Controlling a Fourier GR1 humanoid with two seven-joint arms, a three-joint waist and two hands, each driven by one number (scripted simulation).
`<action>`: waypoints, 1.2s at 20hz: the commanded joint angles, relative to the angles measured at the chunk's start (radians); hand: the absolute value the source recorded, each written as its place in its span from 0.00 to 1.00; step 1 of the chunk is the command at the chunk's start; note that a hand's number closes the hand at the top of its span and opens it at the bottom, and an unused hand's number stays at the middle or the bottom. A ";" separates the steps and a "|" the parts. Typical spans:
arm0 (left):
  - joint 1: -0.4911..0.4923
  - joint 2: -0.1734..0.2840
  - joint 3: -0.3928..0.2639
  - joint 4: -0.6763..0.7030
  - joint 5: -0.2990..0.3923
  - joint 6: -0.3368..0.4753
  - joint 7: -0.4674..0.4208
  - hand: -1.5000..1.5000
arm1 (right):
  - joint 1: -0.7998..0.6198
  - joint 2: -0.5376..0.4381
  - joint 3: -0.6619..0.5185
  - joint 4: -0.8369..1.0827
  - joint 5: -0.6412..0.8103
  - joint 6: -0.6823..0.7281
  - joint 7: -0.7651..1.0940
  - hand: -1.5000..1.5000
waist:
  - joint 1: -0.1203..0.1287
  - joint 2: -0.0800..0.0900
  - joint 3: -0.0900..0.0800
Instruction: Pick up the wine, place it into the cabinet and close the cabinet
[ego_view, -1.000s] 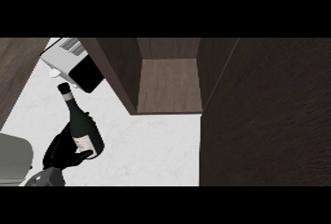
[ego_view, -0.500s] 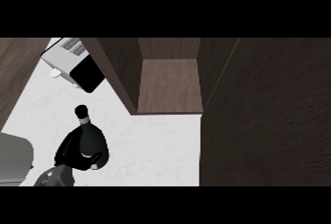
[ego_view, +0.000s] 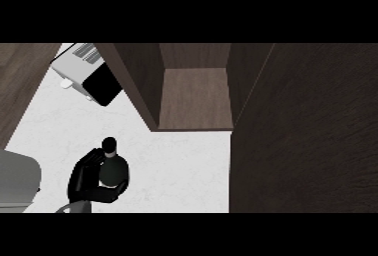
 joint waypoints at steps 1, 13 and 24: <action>0.070 -0.041 -0.044 -0.049 -0.087 0.144 -0.078 1.00 | 0.029 -0.011 0.008 -0.190 -0.031 -0.042 0.094 0.00 | 0.000 0.004 -0.006; 0.116 -0.071 -0.285 -0.423 -0.081 0.376 0.296 1.00 | 0.044 0.007 0.010 -0.164 0.009 -0.035 0.068 0.00 | 0.004 0.003 -0.005; -0.124 -0.071 -0.432 -0.387 -0.113 0.595 0.535 1.00 | 0.039 -0.037 -0.108 -0.091 -0.103 0.033 0.036 0.00 | -0.005 0.008 -0.005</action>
